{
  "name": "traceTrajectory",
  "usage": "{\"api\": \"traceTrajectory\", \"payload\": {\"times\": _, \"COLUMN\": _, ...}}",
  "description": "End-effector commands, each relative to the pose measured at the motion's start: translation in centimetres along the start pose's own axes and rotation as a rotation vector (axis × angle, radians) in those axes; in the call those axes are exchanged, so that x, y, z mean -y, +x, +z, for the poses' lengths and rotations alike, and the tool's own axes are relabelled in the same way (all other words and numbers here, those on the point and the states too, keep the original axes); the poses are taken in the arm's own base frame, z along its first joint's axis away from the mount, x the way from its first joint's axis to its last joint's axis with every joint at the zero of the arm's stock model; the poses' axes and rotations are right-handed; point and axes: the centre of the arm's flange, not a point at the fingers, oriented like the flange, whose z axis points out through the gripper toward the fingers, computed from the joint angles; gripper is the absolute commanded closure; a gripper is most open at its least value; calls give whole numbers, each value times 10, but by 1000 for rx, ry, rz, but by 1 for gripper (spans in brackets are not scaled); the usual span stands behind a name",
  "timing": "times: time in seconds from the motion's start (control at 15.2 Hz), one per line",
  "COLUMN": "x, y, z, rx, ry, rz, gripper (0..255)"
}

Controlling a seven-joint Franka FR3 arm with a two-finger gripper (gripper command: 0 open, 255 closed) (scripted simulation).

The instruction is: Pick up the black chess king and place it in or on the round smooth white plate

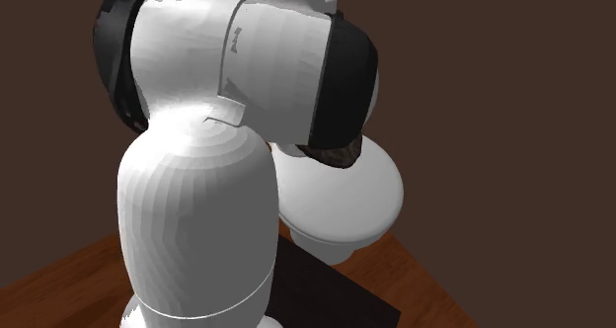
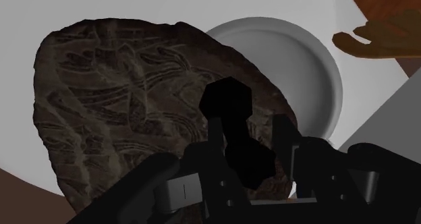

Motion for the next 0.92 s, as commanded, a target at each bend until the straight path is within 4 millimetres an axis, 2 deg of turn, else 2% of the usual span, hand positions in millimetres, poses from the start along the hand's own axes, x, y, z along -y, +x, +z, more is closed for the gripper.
{"api": "traceTrajectory", "payload": {"times": 0.0, "x": 0, "y": 0, "z": 11, "rx": -1, "ry": 0, "rz": 0, "gripper": 255}}
{"api": "traceTrajectory", "payload": {"times": 0.53, "x": -1, "y": 0, "z": 53, "rx": -1, "ry": 0, "rz": 0, "gripper": 255}}
{"api": "traceTrajectory", "payload": {"times": 0.86, "x": -1, "y": 0, "z": 54, "rx": -1, "ry": 0, "rz": 0, "gripper": 255}}
